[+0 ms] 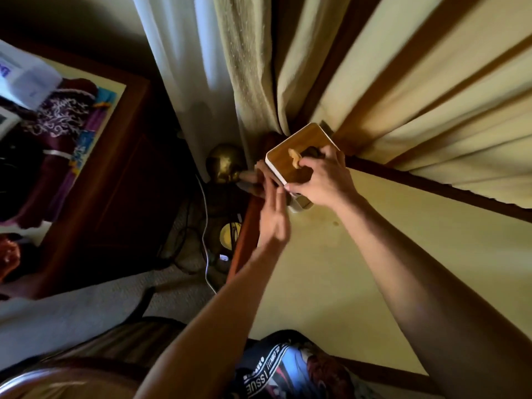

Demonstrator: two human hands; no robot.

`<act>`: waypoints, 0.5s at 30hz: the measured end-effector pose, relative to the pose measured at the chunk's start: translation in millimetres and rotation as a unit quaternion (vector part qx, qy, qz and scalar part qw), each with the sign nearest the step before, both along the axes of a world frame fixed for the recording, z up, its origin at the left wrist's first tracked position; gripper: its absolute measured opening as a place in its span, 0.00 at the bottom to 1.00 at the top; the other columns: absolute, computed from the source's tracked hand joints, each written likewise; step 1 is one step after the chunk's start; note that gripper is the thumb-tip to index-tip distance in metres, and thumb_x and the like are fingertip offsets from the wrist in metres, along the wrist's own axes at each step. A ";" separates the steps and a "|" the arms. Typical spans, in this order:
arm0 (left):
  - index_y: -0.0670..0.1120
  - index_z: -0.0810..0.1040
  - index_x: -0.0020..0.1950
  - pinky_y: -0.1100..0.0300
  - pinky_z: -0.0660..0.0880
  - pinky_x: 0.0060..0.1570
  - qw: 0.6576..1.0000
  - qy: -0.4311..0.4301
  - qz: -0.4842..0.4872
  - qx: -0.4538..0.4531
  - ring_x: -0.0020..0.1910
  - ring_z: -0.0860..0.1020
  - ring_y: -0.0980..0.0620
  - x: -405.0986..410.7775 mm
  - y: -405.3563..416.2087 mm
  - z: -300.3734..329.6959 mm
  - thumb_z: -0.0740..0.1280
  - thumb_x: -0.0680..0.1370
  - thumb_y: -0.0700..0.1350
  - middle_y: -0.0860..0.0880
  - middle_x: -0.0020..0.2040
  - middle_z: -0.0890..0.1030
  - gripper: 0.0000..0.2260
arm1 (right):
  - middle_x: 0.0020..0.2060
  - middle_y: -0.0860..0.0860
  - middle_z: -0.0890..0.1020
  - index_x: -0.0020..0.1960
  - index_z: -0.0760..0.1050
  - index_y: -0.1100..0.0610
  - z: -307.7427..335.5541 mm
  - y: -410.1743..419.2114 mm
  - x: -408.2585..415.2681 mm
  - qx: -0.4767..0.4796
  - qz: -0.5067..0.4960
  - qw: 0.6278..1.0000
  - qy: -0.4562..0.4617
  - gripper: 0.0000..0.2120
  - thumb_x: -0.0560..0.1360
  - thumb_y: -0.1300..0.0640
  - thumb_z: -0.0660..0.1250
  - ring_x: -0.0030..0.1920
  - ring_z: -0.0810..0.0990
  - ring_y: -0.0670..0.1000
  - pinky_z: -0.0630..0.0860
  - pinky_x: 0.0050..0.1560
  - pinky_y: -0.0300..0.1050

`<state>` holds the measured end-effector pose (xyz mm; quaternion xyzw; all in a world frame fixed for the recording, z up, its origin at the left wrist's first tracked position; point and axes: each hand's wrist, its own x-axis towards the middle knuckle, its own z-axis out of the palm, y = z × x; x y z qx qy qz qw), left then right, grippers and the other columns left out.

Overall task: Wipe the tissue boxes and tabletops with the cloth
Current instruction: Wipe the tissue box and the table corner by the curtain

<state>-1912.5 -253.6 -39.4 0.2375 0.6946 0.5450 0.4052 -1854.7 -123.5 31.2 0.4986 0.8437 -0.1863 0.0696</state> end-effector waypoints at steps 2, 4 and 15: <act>0.62 0.40 0.84 0.57 0.62 0.78 0.998 -0.001 0.049 0.035 0.82 0.56 0.56 38.9 4.8 -2.0 0.50 0.88 0.56 0.58 0.85 0.49 0.27 | 0.68 0.51 0.67 0.63 0.80 0.43 -0.8 0.3 0.3 0.001 0.005 1.000 -0.002 0.32 0.64 0.30 0.78 0.72 0.65 0.60 0.74 0.69 0.60; 0.64 0.38 0.83 0.47 0.68 0.75 0.997 0.002 0.074 0.021 0.82 0.59 0.48 63.9 7.8 -11.3 0.51 0.86 0.60 0.57 0.85 0.50 0.29 | 0.68 0.52 0.67 0.64 0.80 0.43 -0.5 1.0 0.9 0.004 0.009 1.000 -0.004 0.32 0.65 0.30 0.78 0.72 0.65 0.59 0.74 0.70 0.60; 0.59 0.78 0.70 0.56 0.81 0.40 0.977 -0.021 0.193 -0.093 0.43 0.85 0.53 71.0 -0.3 5.1 0.62 0.81 0.45 0.52 0.46 0.87 0.19 | 0.71 0.54 0.66 0.65 0.79 0.42 3.6 -0.8 4.2 0.000 0.022 0.999 -0.032 0.32 0.67 0.28 0.75 0.73 0.64 0.61 0.74 0.68 0.61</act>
